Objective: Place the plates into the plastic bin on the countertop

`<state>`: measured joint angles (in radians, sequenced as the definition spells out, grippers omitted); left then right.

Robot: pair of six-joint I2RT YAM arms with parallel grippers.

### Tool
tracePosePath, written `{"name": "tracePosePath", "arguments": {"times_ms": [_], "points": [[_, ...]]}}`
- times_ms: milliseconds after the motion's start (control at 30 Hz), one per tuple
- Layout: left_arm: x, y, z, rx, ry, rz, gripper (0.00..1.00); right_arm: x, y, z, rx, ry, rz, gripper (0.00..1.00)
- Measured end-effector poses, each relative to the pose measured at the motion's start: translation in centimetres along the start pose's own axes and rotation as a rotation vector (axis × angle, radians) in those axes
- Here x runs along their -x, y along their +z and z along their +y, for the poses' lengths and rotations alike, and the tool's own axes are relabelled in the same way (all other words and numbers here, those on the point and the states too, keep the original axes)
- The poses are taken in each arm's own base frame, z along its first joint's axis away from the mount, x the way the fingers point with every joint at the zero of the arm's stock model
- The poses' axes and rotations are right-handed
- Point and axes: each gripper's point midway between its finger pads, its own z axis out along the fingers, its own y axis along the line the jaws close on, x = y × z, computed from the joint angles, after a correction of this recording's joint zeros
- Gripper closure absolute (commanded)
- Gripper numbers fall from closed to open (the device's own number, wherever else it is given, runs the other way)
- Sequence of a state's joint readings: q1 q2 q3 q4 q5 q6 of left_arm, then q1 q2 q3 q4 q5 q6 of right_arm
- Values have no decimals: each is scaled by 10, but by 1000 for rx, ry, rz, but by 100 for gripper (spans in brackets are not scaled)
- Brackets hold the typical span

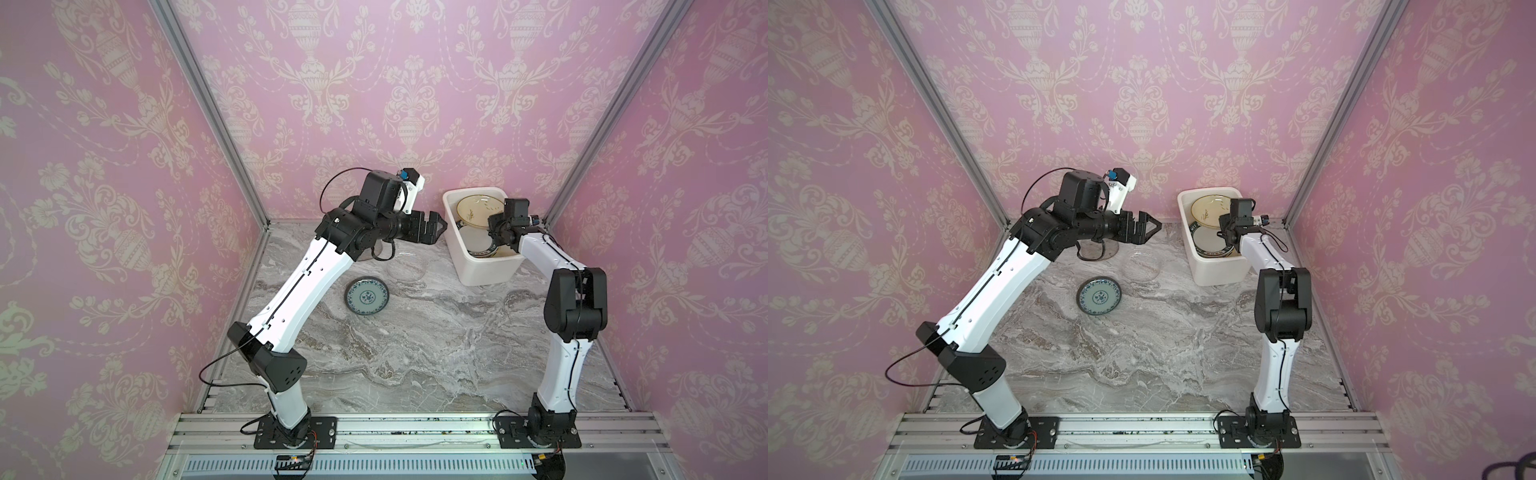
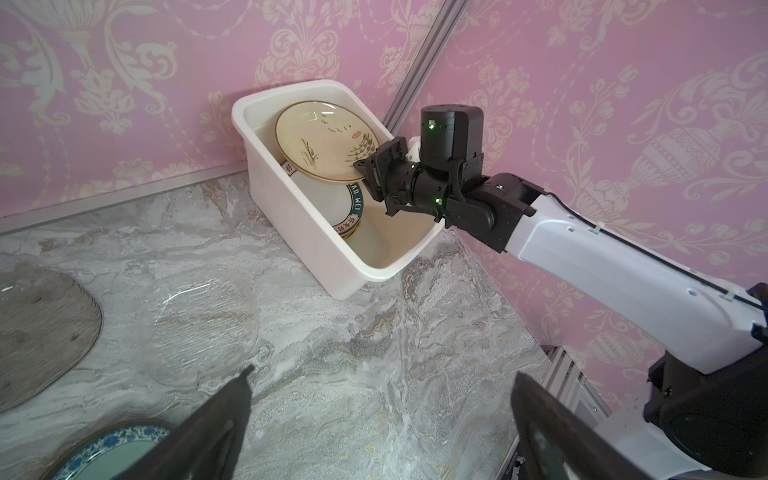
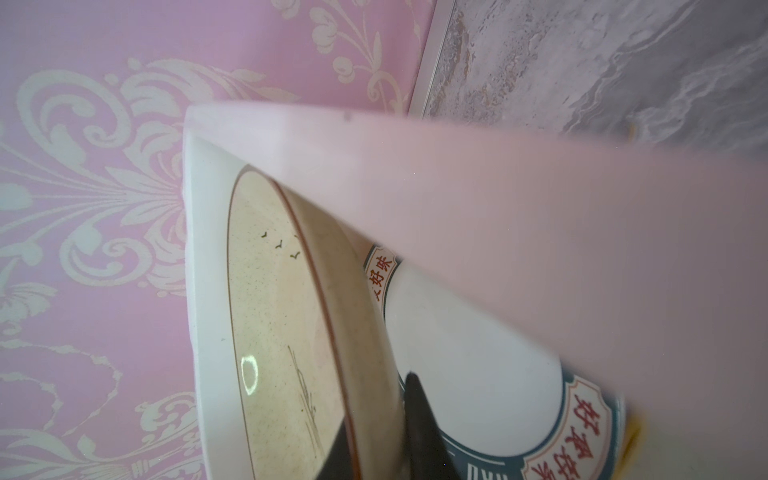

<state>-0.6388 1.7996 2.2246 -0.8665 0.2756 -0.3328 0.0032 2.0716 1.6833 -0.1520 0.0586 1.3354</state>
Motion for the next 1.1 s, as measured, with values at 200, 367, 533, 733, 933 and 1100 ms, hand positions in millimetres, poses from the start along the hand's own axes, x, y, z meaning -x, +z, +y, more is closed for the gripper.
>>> {"name": "tracePosePath", "arguments": {"times_ms": [200,367,533,733,933,1100], "points": [[11,19,-11,18,38,23,1,-2,2,2,8,-4,-1,100],[-3,40,-7,37,34,89,1,-2,2,2,8,-9,0,100],[-19,47,-5,52,27,148,1,-3,3,1,20,-10,-13,100],[-24,46,-6,55,28,166,1,-13,-6,0,59,34,-58,100],[-27,45,-4,70,26,177,1,-29,-14,-11,30,105,-72,100],[-29,46,0,82,28,185,1,-42,-13,-37,-54,156,-87,100]]}}
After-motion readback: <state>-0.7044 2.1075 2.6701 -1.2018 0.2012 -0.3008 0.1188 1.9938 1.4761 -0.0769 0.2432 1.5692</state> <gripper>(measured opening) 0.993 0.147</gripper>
